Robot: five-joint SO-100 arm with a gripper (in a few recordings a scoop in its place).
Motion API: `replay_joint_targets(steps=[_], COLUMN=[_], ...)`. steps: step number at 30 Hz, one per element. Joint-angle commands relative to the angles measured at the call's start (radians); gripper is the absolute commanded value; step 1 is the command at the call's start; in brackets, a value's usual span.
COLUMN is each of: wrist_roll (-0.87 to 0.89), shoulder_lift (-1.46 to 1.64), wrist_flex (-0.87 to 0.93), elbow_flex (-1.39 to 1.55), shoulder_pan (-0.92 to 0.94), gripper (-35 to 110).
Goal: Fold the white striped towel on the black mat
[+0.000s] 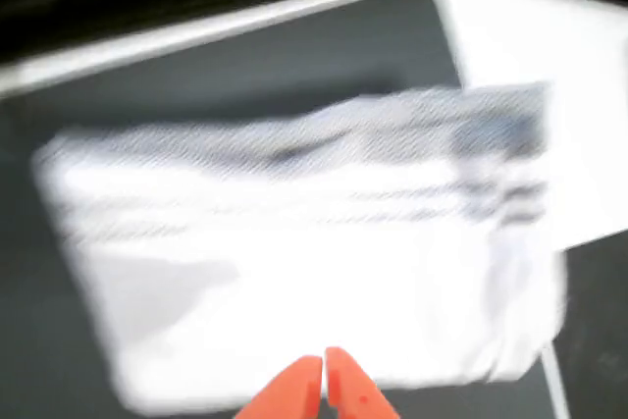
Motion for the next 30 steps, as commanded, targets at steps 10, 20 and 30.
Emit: replay_joint_targets(steps=[10, 20, 30], wrist_roll=[-0.046, 0.084, 0.078], shoulder_lift=[0.773, 1.244, 1.488], wrist_flex=[0.041, 0.044, 0.054], elbow_flex=[0.611, 0.996, 1.249], shoulder_pan=[-0.129, -0.354, -0.362], gripper=[0, 0, 0])
